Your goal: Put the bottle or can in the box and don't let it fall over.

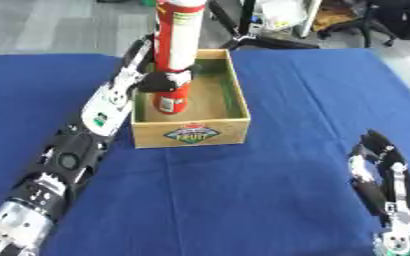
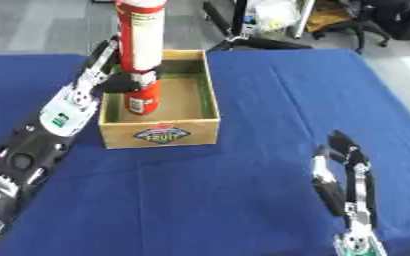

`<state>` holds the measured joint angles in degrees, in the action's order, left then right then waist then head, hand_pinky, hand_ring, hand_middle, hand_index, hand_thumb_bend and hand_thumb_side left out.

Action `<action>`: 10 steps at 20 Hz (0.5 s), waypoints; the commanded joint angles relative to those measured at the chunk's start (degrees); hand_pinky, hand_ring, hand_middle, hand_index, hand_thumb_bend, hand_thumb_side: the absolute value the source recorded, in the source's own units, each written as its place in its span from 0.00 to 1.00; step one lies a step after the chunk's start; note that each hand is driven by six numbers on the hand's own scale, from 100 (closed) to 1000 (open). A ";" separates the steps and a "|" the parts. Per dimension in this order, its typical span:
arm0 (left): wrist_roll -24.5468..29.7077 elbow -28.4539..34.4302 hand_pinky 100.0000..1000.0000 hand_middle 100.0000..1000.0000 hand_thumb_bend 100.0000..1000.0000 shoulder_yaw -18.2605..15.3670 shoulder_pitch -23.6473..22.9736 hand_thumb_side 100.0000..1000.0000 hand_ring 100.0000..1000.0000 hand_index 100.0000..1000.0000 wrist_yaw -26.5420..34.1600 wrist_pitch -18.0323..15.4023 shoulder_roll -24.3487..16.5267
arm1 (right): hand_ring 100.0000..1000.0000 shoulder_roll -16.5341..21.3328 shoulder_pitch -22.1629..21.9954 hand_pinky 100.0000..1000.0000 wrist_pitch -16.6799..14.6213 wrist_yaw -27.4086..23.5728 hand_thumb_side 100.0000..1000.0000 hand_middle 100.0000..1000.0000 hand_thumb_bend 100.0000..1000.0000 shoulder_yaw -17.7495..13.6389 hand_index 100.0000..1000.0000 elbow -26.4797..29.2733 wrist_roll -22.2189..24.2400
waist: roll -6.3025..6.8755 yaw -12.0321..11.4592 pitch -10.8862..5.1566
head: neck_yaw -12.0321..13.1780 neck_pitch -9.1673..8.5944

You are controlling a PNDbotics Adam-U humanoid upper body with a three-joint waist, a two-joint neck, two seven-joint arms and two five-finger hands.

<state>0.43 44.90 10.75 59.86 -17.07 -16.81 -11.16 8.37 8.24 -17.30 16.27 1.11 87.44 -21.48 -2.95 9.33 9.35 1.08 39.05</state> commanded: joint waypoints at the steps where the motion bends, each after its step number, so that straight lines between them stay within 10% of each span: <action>1: -0.05 1.56 0.84 0.86 0.68 -0.17 0.78 0.45 0.87 0.93 -1.25 -1.53 -1.03 | 0.80 0.72 0.44 0.74 0.03 -0.22 0.48 0.73 0.00 -0.38 0.85 0.72 0.00 | 0.05 -0.10 -0.75 | -0.15 -0.61; 10: 0.34 10.45 0.93 0.97 0.76 0.55 -3.94 0.54 0.96 0.98 2.49 -1.31 -5.53 | 0.80 1.05 0.32 0.74 0.05 0.14 0.49 0.73 0.00 -1.12 0.84 0.62 -0.62 | 0.65 -1.44 -0.83 | -1.58 -0.64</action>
<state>0.77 52.78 11.15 54.95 -15.45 -18.51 -14.79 8.38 8.20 -17.19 16.32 0.53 87.44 -21.81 -2.30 7.79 9.35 -0.16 39.05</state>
